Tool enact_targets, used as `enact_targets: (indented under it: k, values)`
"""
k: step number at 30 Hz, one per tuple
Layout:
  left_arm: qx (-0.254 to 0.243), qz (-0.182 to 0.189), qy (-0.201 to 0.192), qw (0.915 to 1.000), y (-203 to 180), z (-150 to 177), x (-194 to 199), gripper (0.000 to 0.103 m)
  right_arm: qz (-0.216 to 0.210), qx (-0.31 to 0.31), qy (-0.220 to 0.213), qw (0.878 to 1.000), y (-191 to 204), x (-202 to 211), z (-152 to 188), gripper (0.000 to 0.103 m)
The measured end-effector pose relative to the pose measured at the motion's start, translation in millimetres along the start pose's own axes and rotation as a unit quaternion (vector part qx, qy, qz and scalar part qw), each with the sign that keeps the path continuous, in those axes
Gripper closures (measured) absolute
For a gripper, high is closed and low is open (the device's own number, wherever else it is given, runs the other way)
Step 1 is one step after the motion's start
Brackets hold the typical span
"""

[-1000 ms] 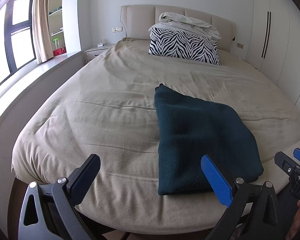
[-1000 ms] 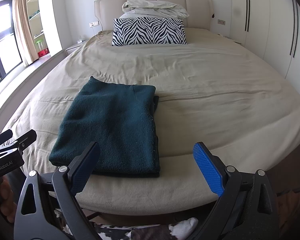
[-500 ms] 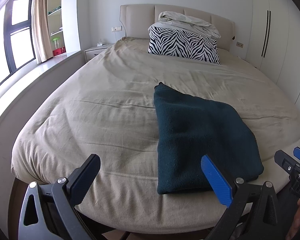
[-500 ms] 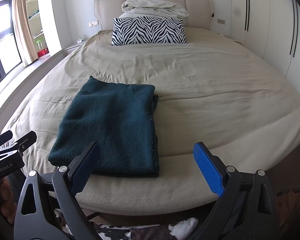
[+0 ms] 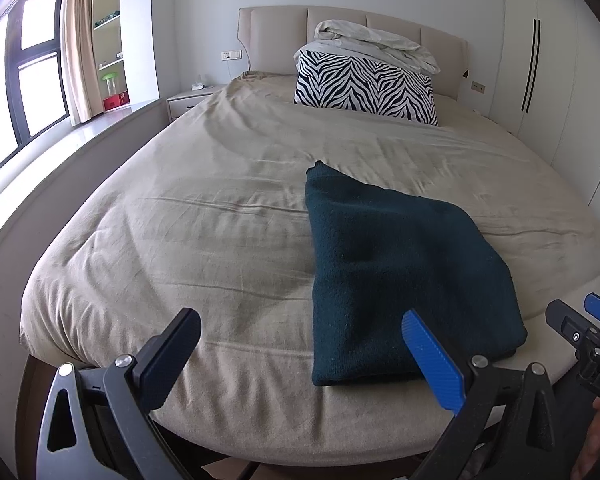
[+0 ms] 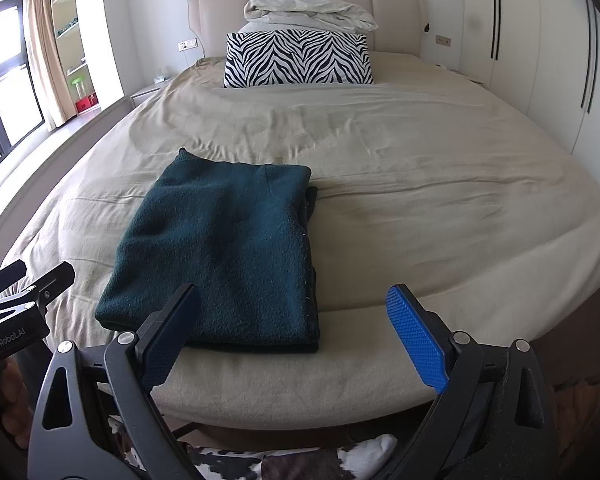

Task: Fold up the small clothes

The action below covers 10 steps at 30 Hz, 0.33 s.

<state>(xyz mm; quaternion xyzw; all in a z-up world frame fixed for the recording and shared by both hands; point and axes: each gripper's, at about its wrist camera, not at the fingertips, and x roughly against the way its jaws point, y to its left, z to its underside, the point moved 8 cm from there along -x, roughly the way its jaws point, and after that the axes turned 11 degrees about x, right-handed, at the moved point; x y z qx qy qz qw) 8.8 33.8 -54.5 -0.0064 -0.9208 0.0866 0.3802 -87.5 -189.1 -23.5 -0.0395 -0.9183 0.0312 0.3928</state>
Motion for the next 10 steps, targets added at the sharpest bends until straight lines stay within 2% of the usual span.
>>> enact_targets:
  k: [10]
  values:
    - [-0.002,-0.001,-0.002,1.0000,2.3,-3.6,0.9,0.000,-0.002,-0.001,0.004,1.000,-1.2,-1.3,2.8,0.008]
